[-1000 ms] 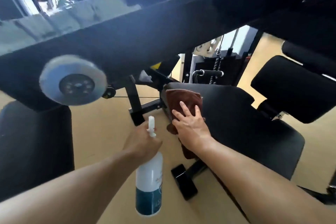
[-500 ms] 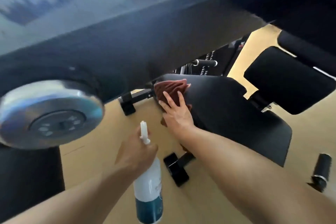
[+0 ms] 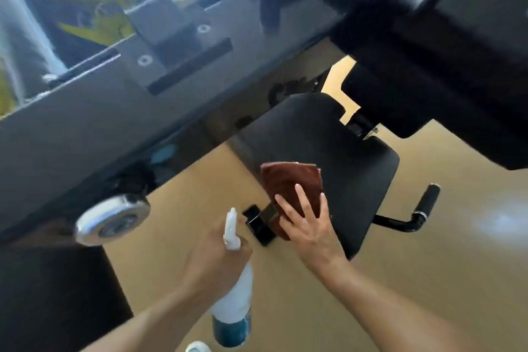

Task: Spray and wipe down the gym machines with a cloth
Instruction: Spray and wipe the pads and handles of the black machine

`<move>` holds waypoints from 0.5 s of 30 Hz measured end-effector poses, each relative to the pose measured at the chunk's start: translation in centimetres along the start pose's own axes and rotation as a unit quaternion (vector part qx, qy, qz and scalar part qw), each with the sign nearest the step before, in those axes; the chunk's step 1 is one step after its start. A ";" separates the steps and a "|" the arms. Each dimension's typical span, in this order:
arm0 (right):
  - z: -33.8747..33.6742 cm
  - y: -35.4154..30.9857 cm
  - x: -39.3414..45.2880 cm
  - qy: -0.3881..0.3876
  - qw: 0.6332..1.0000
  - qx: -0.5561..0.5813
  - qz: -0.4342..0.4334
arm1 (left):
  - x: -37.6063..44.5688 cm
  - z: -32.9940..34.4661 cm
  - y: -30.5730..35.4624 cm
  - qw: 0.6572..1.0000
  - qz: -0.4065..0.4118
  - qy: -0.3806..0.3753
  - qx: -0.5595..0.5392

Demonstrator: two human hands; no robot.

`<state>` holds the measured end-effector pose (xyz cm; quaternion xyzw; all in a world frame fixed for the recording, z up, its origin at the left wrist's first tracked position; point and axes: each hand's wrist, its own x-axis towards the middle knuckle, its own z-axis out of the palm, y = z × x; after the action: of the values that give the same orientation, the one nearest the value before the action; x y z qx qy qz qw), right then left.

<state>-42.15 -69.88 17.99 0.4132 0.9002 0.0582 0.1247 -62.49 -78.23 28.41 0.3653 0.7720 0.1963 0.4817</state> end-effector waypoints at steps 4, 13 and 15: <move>0.1 1.1 -12.2 -0.023 0.986 0.119 0.112 | -4.8 1.6 -0.1 0.994 -0.030 -0.064 -0.085; -8.0 -10.1 -27.5 0.163 0.208 0.744 0.614 | -15.9 0.7 -0.1 0.984 -0.047 -0.111 -0.134; -10.9 -13.6 -28.2 0.176 0.132 0.771 0.597 | -17.4 -0.8 0.1 0.983 -0.022 -0.112 -0.141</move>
<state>-37.30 -100.13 30.62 0.6780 -0.0616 -0.5392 -0.4957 -58.50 -91.25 39.29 0.2967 0.6855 0.2499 0.6162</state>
